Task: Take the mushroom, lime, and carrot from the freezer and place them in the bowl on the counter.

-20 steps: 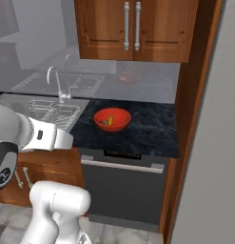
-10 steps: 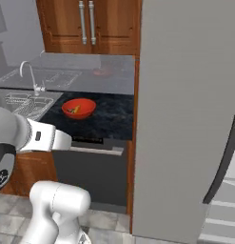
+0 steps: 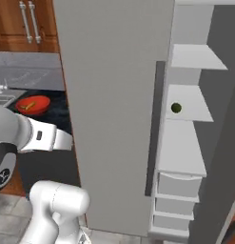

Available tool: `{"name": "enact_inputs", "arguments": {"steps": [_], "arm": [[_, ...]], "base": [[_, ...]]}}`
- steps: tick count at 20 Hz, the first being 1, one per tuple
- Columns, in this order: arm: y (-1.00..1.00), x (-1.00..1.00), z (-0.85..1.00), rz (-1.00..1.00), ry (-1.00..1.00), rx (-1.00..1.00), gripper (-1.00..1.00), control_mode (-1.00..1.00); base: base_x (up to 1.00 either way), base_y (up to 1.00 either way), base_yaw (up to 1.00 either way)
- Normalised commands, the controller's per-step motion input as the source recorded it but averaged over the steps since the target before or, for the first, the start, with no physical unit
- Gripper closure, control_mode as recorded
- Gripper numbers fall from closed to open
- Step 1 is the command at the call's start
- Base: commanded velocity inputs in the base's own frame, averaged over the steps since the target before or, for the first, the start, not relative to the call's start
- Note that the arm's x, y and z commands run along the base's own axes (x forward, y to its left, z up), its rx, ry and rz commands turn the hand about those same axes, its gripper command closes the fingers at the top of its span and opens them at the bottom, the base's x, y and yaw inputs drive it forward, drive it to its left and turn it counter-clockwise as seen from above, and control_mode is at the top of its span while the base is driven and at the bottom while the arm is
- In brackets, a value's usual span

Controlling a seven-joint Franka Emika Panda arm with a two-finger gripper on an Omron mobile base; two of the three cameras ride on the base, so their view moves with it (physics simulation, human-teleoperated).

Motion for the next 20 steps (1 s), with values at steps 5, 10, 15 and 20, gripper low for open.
{"name": "enact_inputs", "arguments": {"steps": [5, 10, 15, 20], "arm": [[0.0, 0.0, 0.0, 0.0, 0.0, 0.0, -1.0, 1.0], [0.0, 0.0, 0.0, 0.0, 0.0, 0.0, -1.0, 1.0], [0.0, 0.0, 0.0, 0.0, 0.0, 0.0, -1.0, 1.0], [0.0, 0.0, 0.0, 0.0, 0.0, 0.0, -1.0, 1.0]], "base": [[0.19, -0.87, 0.0], [0.43, -0.63, 0.01], [0.65, -0.36, 0.05], [0.64, -0.33, 0.05]]}}
